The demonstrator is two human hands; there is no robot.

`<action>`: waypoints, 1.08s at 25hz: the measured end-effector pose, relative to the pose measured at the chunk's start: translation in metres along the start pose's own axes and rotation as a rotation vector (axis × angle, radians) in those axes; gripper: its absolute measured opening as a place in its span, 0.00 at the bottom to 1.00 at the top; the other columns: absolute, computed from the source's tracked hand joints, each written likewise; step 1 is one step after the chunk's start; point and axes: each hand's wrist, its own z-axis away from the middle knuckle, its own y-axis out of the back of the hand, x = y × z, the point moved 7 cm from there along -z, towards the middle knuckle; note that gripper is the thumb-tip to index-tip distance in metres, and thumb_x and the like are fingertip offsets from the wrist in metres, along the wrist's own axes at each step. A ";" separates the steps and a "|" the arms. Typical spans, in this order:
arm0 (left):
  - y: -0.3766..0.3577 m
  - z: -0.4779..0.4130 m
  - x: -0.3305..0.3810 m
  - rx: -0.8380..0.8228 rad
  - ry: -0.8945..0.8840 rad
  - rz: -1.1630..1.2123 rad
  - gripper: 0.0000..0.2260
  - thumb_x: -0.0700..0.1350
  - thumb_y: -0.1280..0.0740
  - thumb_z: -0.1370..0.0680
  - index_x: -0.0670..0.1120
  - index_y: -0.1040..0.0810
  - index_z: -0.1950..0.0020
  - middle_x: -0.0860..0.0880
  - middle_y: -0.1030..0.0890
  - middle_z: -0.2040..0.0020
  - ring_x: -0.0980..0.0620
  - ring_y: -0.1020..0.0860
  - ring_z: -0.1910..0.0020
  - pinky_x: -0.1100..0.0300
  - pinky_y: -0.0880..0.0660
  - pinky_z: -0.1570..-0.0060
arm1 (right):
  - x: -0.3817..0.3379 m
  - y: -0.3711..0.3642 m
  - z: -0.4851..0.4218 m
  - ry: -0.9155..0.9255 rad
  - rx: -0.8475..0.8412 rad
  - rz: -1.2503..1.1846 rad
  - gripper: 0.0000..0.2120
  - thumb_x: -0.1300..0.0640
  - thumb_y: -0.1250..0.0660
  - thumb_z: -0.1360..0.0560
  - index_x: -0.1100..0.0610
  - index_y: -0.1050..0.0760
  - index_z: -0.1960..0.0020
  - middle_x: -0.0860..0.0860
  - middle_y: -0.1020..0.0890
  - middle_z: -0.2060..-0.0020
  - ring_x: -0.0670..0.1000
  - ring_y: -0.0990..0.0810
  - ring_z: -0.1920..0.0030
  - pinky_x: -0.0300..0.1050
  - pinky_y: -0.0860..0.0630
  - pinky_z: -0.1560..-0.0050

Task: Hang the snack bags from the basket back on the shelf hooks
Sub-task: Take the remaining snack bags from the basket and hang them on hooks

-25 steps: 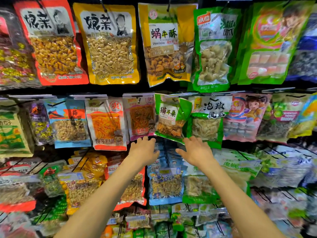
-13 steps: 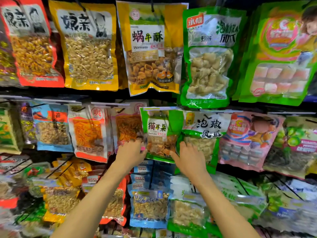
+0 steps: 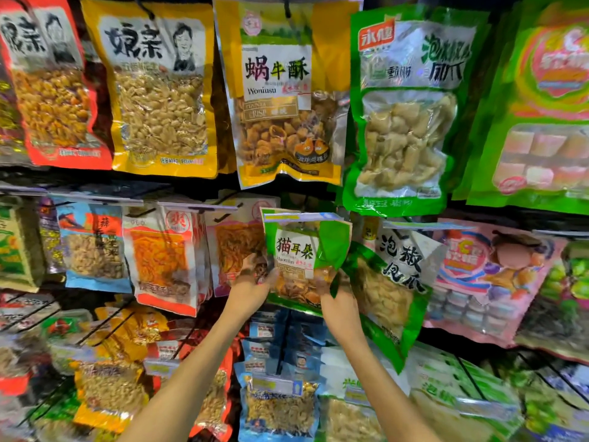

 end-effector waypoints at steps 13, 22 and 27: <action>-0.019 -0.028 -0.005 -0.117 0.094 -0.006 0.31 0.70 0.36 0.27 0.48 0.26 0.35 0.47 0.22 0.39 0.45 0.26 0.35 0.52 0.33 0.34 | 0.011 -0.014 -0.043 -0.061 0.086 -0.015 0.17 0.45 0.33 0.23 0.59 0.25 0.45 0.66 0.20 0.42 0.64 0.21 0.43 0.39 0.28 0.64; -0.017 -0.052 0.024 -0.015 0.001 -0.142 0.21 0.55 0.38 0.19 0.37 0.22 0.40 0.38 0.22 0.39 0.40 0.26 0.37 0.56 0.33 0.43 | 0.024 -0.021 -0.095 -0.155 0.175 0.338 0.28 0.40 0.48 0.20 0.59 0.26 0.34 0.59 0.23 0.38 0.59 0.25 0.36 0.52 0.31 0.36; -0.019 -0.060 0.018 -0.019 -0.013 -0.146 0.23 0.59 0.37 0.20 0.40 0.23 0.39 0.39 0.22 0.38 0.40 0.25 0.38 0.56 0.32 0.45 | 0.013 -0.022 -0.095 -0.115 0.141 0.417 0.17 0.51 0.44 0.17 0.60 0.22 0.42 0.59 0.20 0.43 0.60 0.22 0.40 0.47 0.29 0.44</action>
